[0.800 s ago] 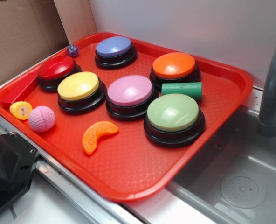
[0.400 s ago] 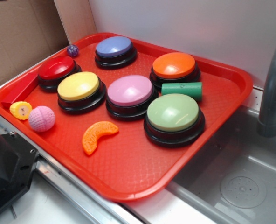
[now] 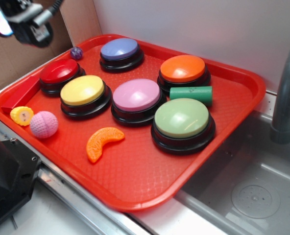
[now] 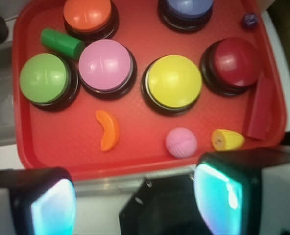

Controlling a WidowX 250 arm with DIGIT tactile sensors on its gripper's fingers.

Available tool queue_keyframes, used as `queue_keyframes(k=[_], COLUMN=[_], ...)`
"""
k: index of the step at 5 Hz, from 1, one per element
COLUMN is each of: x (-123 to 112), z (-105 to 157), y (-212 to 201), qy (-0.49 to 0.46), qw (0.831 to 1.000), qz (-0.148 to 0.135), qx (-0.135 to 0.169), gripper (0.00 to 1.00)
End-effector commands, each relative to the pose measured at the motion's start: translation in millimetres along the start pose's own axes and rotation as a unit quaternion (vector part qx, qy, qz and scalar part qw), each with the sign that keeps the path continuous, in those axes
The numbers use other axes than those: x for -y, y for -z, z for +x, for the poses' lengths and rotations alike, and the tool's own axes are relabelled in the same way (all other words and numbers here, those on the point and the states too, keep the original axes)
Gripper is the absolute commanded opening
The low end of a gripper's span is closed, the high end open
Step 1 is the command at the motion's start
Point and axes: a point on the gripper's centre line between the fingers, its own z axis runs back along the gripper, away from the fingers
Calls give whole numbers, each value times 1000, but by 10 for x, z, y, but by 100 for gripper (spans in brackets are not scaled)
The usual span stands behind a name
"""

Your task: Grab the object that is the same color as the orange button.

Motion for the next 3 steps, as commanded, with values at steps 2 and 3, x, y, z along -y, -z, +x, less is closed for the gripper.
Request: queue_keyframes(k=[2,3], x=[245,242], z=[87,88], y=[1011,1300], qy=[-108,-124], qw=[993,991], qz=[40,39], qx=[18,26], gripper=[100,100])
